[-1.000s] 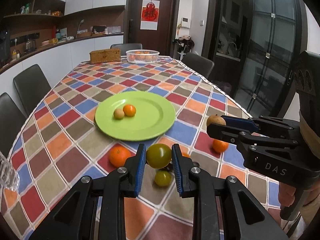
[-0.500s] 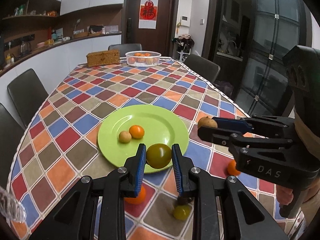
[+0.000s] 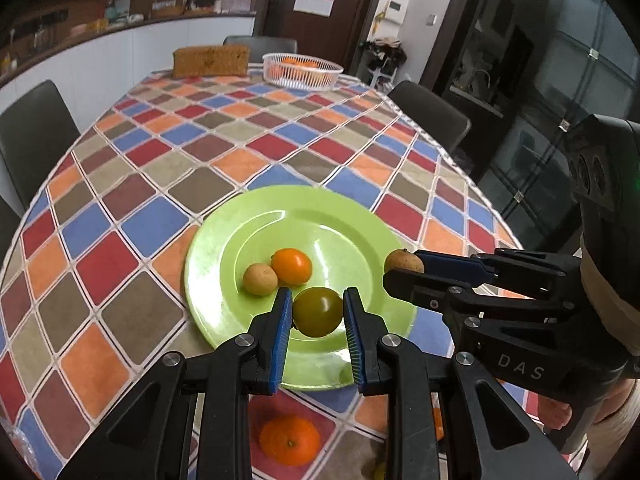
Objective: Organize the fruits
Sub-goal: 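Carry both fruits onto the green plate and open both tools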
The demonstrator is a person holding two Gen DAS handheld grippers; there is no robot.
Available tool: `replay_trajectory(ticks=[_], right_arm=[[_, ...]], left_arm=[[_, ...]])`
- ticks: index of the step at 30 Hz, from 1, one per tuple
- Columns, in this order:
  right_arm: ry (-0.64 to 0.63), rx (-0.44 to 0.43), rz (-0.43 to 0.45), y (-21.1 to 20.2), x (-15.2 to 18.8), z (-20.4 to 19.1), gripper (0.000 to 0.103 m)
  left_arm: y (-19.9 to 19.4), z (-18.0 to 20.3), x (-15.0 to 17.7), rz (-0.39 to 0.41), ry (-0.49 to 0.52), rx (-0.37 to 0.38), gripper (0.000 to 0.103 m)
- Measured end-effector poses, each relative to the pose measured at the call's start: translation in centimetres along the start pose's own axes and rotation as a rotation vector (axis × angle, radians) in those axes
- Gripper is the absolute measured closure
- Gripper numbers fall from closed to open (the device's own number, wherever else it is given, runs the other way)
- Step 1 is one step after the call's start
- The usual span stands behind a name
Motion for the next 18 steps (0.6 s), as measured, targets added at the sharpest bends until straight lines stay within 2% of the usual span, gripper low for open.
replay_trajectory(ticks=[11,13,15,18], right_arm=[[0.036,-0.002,-0.090,3.6,0.7,1.7,0.075],[0.043,-0.004,-0.099,4.0,0.9,1.9,0.075],[0.050,-0.009,-0.104,4.1,1.0,1.9,0.074],[0.055,-0.007,-0.106,4.0,1.2,2.0,0.068]], left_arm=[[3.0,-1.0,0.0,-0.060,0.009,-0.032,0.077],[3.1,-1.0,-0.1,-0.056,0.006,-0.032,0.075],[3.0,-1.0,-0.2,-0.050,0.007,-0.036,0.069],[2.6,-1.1,-0.5,-0.034,0.022,-0.059,0.068]])
Point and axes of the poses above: each gripper's, at about its wrist camera, not at the fingertips, and y roughly the way its jaws point, z to its right, x to its underside, the point moved 10 cm from there along y, roughly the way its jaws point, and after that the axes turned 13 degrees about -y, right-handed, at the moved point
